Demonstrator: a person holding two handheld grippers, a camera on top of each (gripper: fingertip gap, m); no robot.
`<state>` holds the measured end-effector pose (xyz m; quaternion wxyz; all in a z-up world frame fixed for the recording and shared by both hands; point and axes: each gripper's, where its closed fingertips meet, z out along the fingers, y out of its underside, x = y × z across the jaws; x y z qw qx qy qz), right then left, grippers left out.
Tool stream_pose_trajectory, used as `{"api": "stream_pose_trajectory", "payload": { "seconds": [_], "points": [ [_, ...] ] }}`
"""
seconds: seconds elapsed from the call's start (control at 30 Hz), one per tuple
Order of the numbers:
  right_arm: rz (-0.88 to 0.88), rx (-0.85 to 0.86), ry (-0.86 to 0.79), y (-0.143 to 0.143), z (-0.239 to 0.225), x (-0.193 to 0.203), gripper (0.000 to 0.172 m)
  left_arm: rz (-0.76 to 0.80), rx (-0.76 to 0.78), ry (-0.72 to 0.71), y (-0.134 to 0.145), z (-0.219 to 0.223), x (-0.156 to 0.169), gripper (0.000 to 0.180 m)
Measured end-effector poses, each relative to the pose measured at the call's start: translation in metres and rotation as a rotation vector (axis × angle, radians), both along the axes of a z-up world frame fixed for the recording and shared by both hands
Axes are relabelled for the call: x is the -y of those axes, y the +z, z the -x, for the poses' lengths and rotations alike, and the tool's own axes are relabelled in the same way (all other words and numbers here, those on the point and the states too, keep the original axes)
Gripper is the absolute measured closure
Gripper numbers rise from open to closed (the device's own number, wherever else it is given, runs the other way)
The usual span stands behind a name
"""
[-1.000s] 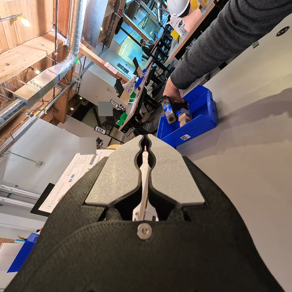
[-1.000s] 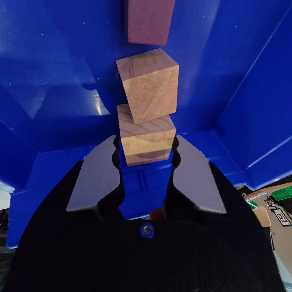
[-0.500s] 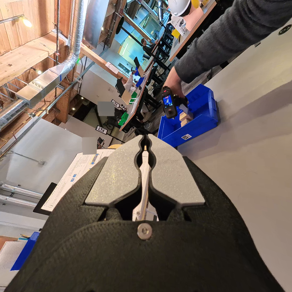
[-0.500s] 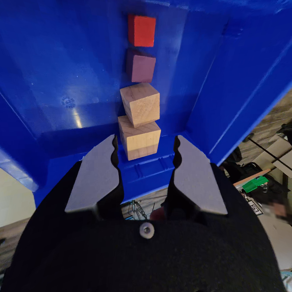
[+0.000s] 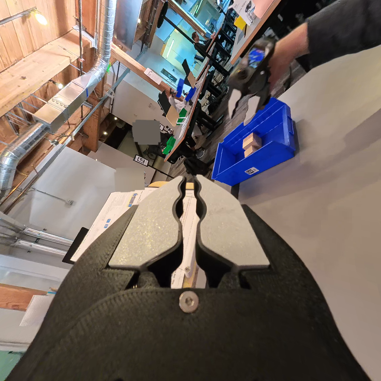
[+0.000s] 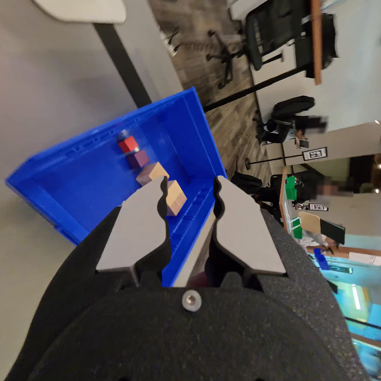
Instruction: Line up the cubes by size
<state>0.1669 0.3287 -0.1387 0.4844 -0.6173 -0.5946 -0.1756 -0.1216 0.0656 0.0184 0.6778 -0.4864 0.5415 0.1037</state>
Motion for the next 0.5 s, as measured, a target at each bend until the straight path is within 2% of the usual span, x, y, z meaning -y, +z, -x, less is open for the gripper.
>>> {"api": "stream_pose_trajectory", "payload": {
  "seconds": [0.13, 0.2, 0.3, 0.5],
  "points": [
    [-0.065, -0.15, -0.014, -0.008, -0.002, 0.02, 0.131, -0.017, 0.014, 0.045, 0.005, 0.004, 0.007, 0.176],
    [-0.08, -0.239, -0.037, -0.015, -0.006, 0.023, 0.121, -0.011, 0.022, 0.088, 0.005, 0.008, 0.009, 0.174],
    [-0.15, -0.383, -0.078, -0.014, -0.019, 0.022, 0.117, 0.016, 0.016, 0.177, -0.005, 0.022, 0.008, 0.169],
    [-0.28, -0.721, -0.242, -0.01, -0.077, 0.008, 0.116, 0.043, 0.029, 0.499, -0.026, 0.096, -0.004, 0.157]
  ]
}}
